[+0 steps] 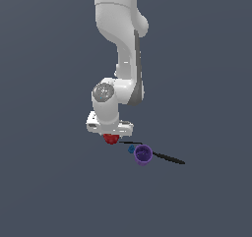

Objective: Pick up a designated object from a clutter of objects.

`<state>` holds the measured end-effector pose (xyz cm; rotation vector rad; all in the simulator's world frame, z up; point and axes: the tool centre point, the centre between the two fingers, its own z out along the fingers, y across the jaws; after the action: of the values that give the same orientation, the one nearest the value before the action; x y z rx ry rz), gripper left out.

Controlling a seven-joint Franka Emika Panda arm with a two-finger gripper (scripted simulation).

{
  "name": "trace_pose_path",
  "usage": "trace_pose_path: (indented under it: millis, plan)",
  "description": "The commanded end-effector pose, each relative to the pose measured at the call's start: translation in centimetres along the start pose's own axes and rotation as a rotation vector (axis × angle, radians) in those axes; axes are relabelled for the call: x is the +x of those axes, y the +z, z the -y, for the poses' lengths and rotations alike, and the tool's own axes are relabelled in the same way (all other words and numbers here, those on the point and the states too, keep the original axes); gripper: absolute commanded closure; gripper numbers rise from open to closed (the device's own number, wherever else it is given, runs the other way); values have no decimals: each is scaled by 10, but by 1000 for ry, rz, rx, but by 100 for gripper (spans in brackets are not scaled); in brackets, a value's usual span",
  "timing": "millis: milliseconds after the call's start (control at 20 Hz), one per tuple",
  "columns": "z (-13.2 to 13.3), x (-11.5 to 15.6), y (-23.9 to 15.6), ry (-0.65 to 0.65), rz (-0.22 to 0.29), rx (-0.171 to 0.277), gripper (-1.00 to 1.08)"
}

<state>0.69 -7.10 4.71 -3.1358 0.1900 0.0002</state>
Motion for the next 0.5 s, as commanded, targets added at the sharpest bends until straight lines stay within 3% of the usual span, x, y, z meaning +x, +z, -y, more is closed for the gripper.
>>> trace_pose_path:
  millis: [0, 450]
  plan:
    - [0, 0, 1, 0, 0, 0, 108]
    - [-1, 2, -19, 0, 0, 0, 108]
